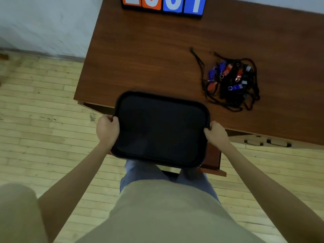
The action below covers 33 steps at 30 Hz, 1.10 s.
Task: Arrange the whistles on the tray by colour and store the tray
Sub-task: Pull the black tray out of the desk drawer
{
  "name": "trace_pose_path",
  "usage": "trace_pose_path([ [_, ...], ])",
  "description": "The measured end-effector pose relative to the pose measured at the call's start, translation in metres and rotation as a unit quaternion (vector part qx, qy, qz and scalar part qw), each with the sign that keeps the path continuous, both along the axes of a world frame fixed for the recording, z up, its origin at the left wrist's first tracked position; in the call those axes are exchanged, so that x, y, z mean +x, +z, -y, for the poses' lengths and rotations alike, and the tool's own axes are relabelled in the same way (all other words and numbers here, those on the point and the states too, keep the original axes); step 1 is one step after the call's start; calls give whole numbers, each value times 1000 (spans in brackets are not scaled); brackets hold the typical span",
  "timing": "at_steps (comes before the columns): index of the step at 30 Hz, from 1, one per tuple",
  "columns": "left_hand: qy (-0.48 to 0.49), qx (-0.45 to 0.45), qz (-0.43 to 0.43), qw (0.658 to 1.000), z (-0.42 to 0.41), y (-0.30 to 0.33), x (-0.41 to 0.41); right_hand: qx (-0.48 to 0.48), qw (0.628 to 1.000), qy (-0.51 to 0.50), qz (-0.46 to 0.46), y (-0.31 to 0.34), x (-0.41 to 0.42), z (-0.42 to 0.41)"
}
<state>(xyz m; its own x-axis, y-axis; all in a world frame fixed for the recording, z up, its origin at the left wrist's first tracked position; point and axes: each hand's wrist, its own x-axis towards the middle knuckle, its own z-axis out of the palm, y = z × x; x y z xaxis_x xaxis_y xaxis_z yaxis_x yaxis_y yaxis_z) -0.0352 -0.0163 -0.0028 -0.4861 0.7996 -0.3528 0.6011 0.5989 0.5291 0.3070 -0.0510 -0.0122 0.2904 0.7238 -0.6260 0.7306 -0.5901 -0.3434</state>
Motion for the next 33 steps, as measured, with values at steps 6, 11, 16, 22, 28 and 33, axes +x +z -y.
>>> trace_pose_path([
  [6,3,45,8,999,-75,-1,-10,106,992,-41,-50,14,-31,-66],
  [11,0,57,-15,998,-125,-8,-18,140,987,-45,-58,9,-48,-115],
  [16,-52,67,-6,996,-155,-11,-12,169,985,-24,-14,-7,-53,-139],
  [22,-117,99,1,988,-182,-23,4,171,981,43,83,-17,-36,-156],
  [28,-137,149,1,979,-194,-40,23,165,971,84,154,-26,-17,-170],
  [33,-149,158,-80,973,-194,-49,43,204,958,94,178,-38,-11,-169],
])
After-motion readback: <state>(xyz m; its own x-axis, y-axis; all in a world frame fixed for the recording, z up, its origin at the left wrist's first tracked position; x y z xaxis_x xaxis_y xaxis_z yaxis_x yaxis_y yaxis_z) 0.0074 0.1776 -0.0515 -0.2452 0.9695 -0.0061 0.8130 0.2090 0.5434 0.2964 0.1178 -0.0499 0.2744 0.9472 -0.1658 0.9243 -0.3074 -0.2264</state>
